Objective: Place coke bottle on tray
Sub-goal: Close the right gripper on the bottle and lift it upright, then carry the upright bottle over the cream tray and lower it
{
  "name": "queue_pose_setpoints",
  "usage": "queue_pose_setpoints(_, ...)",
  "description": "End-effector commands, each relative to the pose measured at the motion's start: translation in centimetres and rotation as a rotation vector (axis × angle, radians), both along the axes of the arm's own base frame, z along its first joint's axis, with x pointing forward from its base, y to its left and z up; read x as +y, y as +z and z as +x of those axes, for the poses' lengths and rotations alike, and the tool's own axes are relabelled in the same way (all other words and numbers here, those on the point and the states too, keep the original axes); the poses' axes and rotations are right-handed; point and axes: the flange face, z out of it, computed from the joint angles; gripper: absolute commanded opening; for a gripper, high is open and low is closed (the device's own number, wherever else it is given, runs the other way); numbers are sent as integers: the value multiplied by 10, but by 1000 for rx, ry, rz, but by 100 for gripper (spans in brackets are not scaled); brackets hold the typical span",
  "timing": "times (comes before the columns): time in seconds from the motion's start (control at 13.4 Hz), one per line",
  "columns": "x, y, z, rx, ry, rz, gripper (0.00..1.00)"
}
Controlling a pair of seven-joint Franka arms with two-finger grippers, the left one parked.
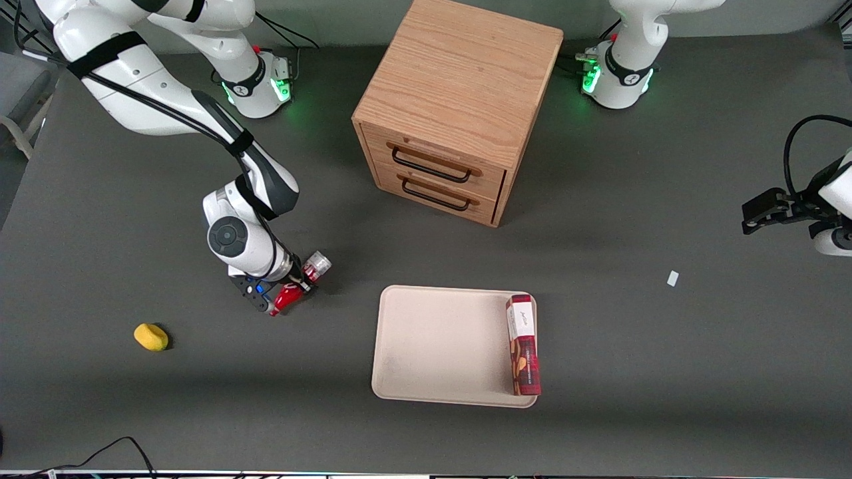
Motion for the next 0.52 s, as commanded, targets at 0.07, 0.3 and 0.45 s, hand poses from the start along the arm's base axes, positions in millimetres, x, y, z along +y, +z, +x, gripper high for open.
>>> queue_pose_setpoints(0.07, 15, 97, 60, -55, 135, -12, 0)
queue_pose_setpoints(0.3, 50, 152, 95, -142, 233, 40, 0)
queue_pose_setpoints(0.45, 86, 173, 110, -191, 331, 77, 0)
